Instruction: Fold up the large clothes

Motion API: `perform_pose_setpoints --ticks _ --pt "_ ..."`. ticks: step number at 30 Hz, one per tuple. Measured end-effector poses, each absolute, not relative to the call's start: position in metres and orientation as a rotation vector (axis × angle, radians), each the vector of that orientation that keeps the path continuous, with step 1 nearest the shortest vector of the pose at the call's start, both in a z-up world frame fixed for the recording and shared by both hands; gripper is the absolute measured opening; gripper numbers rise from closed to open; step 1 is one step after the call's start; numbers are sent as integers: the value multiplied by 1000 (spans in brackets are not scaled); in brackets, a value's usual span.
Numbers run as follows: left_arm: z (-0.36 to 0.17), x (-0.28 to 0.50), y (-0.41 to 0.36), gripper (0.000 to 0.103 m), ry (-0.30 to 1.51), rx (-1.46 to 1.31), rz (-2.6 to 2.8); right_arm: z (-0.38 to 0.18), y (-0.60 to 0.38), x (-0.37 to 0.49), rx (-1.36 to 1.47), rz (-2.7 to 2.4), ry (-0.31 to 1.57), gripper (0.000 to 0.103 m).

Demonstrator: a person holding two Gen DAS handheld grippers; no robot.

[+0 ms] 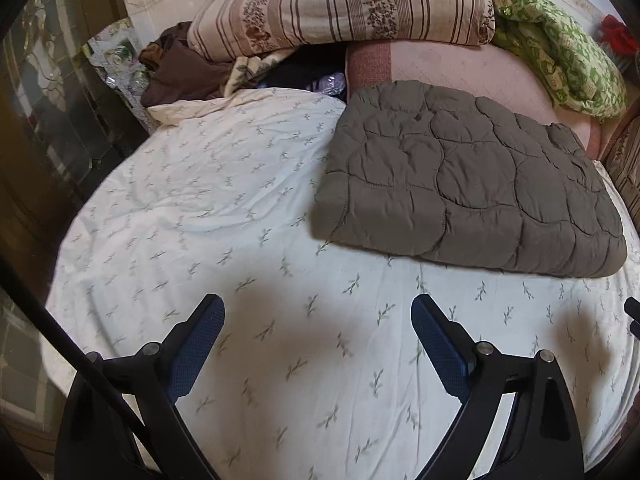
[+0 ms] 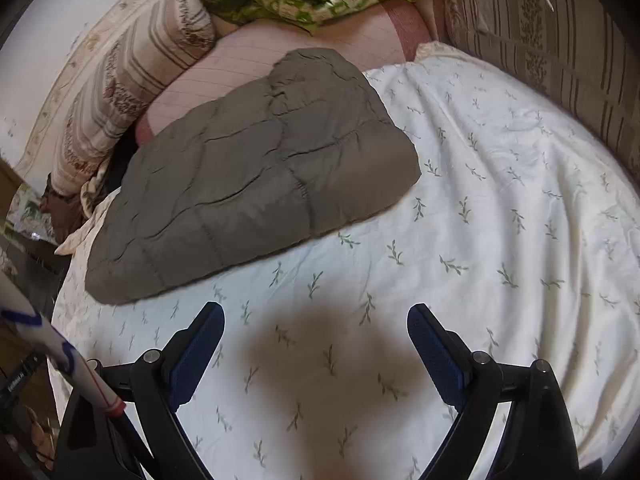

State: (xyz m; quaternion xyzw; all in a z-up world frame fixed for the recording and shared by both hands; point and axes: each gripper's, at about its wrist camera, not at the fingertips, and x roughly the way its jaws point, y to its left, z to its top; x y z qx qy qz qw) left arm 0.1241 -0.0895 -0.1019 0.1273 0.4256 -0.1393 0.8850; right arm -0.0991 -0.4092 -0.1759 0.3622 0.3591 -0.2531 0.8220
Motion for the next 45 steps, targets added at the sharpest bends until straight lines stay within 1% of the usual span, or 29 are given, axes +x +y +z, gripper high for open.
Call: perform_pose_setpoints --ticks 3,5,12,17,20,25,27,29,33,34,35,36,37,38,39,40,42,45 --pt "-117 146 -90 94 898 202 -350 -187 -422 -91 819 -535 764 96" --pt "-131 169 -83 94 924 84 -430 -196 -431 -86 857 -530 760 96" --pt "-191 250 -63 94 1130 -336 -589 -229 -473 -65 1046 -514 697 98" --pt "-213 279 -68 94 1156 -593 -743 -244 -492 -47 1146 -484 617 101" --pt "-218 287 -76 95 1130 -643 -759 -250 -501 -41 1212 -456 541 103" --pt "-226 303 -85 95 1136 -665 -811 -256 -514 -32 1312 -468 444 103" --pt "-230 309 -94 96 1147 -634 -836 -260 -517 -23 1326 -470 452 103" --pt "-232 313 -107 102 1159 -585 -841 -258 -518 -14 1293 -485 463 103" --pt "-225 312 -135 103 1174 -470 -767 -257 -521 3 1237 -520 475 103" --pt "-223 312 -134 96 1184 -477 -741 -258 -523 4 1230 -529 479 103" --pt "-221 311 -131 86 1197 -501 -719 -259 -524 6 1227 -533 490 103" --pt "-219 309 -129 81 1203 -508 -713 -258 -527 8 1235 -532 515 102" --pt "-215 306 -126 72 1207 -508 -708 -257 -529 7 1247 -537 531 93" --pt "-206 301 -126 66 1203 -488 -702 -255 -531 6 1257 -535 546 88" --pt "-200 296 -126 64 1199 -461 -696 -249 -531 5 1250 -521 559 75" --pt "-194 290 -127 61 1193 -435 -688 -243 -530 3 1228 -506 569 65" --pt "-182 277 -127 60 1180 -387 -673 -229 -527 -1 1183 -489 579 57" --pt "-171 255 -120 60 1172 -347 -668 -218 -520 -12 1156 -478 589 55"
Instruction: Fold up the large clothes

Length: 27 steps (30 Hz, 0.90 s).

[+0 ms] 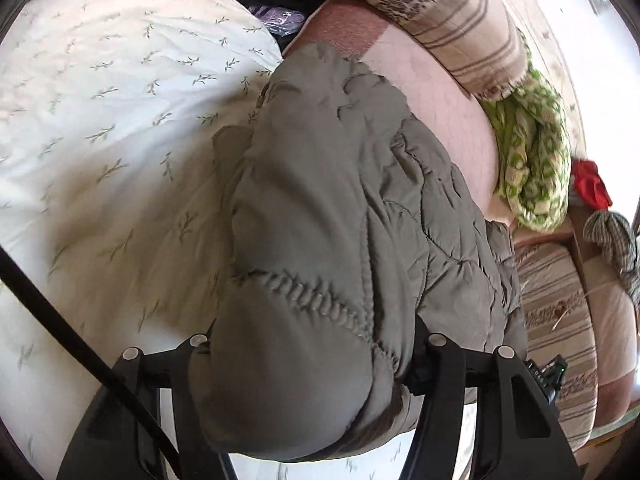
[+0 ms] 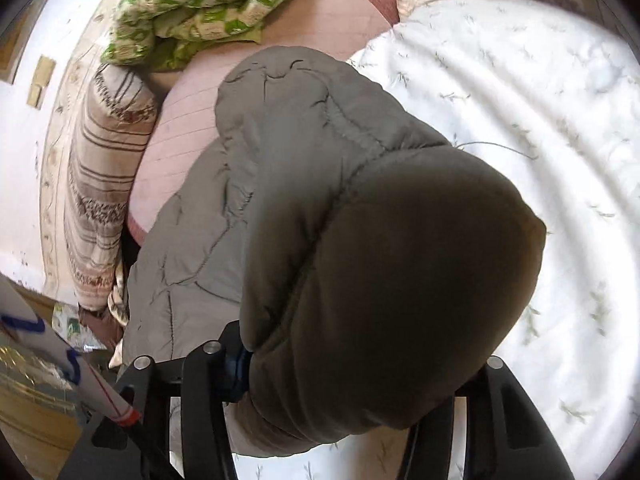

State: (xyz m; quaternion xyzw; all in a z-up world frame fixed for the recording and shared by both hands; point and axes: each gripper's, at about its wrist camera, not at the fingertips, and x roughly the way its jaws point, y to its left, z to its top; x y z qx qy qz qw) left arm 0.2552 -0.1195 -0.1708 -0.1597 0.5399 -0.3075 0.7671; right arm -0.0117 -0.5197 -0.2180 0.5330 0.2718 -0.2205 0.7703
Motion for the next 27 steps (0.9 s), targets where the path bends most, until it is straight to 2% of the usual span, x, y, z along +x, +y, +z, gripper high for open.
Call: perform_pose_setpoints --ticks 9,12,14,16,19,22,27 --pt "-180 202 -79 62 1196 -327 -657 -228 -483 -69 1181 -438 611 54" --pt "-186 187 -68 70 1196 -329 -644 -235 -473 -91 1203 -425 603 55" --pt "-191 184 -57 75 1230 -392 -636 -239 -469 -101 1215 -424 598 61" --pt "-192 184 -50 76 1259 -455 -654 -244 -469 -106 1232 -426 596 76" --pt "-186 175 -36 77 1273 -495 -679 -244 -472 -116 1264 -456 593 85" --pt "-182 165 -26 79 1279 -485 -672 -233 -470 -132 1237 -484 580 91" --pt "-182 167 -21 80 1288 -430 -618 -218 -464 -166 1103 -571 612 93"
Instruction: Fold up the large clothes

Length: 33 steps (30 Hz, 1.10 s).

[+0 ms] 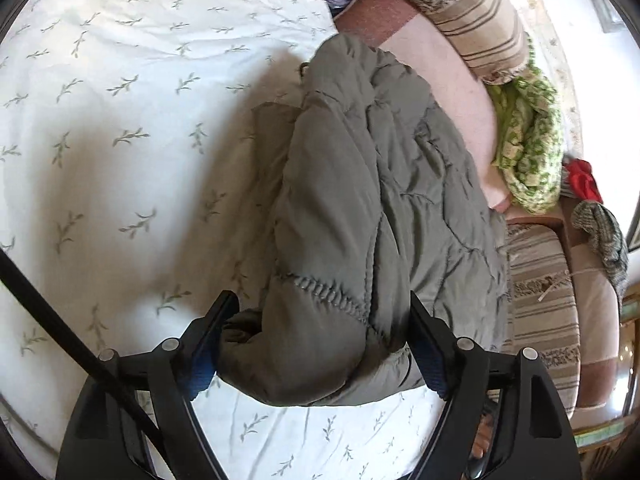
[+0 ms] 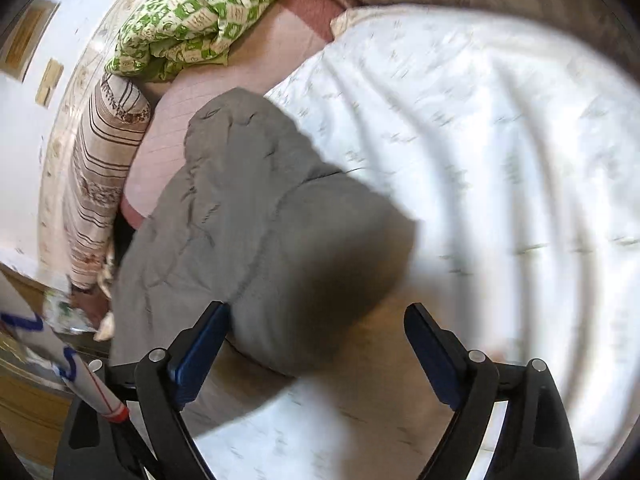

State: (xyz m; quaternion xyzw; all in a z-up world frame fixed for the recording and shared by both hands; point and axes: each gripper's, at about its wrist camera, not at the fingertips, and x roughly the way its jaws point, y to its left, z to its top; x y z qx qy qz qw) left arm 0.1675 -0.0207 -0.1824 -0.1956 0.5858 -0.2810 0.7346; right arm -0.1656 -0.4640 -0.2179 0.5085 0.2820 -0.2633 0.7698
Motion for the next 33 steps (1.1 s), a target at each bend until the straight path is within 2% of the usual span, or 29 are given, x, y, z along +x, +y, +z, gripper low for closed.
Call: perform_pose_setpoints --ticks 5,9,17,22,28,33 --pt "-153 159 -37 80 1127 -143 -464 -196 -445 -177 954 -617 648 93" --pt "-136 147 -43 80 1047 -27 -420 -169 -417 -166 778 -601 668 93" --pt "-109 131 -32 80 897 105 -249 -124 -355 -82 448 -470 668 93" --pt "-127 126 -31 80 924 73 -329 -128 -330 -23 328 -434 701 81" --pt "-163 151 -54 80 951 115 -317 -161 -322 26 279 -420 788 80" --pt "-167 168 -61 80 961 101 -307 -175 -326 34 311 -430 818 82"
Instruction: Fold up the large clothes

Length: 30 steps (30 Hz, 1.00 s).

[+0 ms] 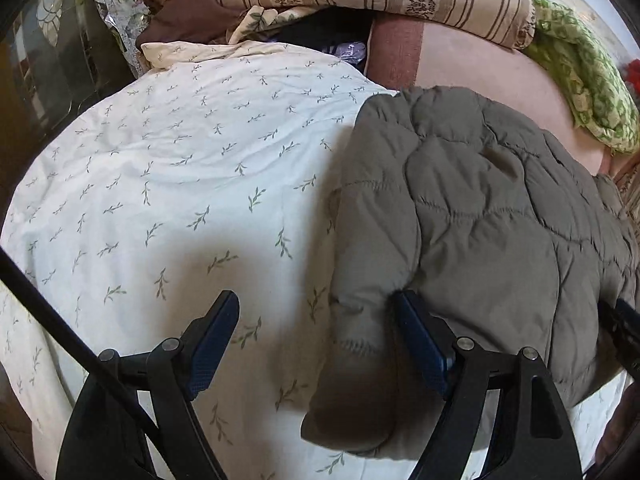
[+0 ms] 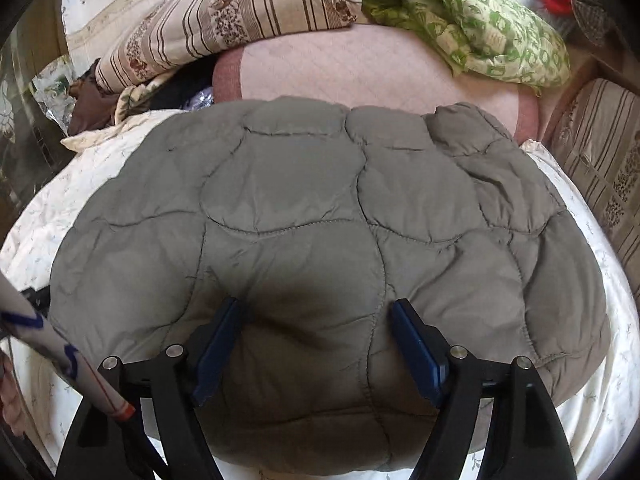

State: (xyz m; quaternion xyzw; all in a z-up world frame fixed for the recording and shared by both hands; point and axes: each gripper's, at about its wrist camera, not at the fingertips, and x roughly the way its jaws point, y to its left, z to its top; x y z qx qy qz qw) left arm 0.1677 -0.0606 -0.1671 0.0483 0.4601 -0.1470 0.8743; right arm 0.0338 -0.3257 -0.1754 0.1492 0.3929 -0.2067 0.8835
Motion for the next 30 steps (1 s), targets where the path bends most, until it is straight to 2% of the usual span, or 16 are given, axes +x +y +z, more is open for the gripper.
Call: perform_pose_setpoints --ticks 5,11,14,16,17,20,25,30 --pt "-140 146 -53 80 904 121 -272 -173 -325 37 270 -433 824 85" --pt "-99 110 -48 82 776 145 -235 -135 -350 24 332 -487 713 85" --pt "-83 97 -50 89 721 125 -227 -153 -369 37 369 -518 779 85" --pt "-78 91 -51 92 683 136 -201 -176 -381 46 393 -508 833 93" --pt "-75 87 -52 93 667 146 -191 -180 -382 47 382 -509 837 94" --pt "-73 81 -53 93 664 144 -198 -165 -375 41 346 -536 847 92" --pt "-69 68 -52 93 663 110 -189 -125 -341 36 322 -448 722 91" --pt "-58 52 -50 93 593 158 -120 -145 -318 79 294 -381 808 91"
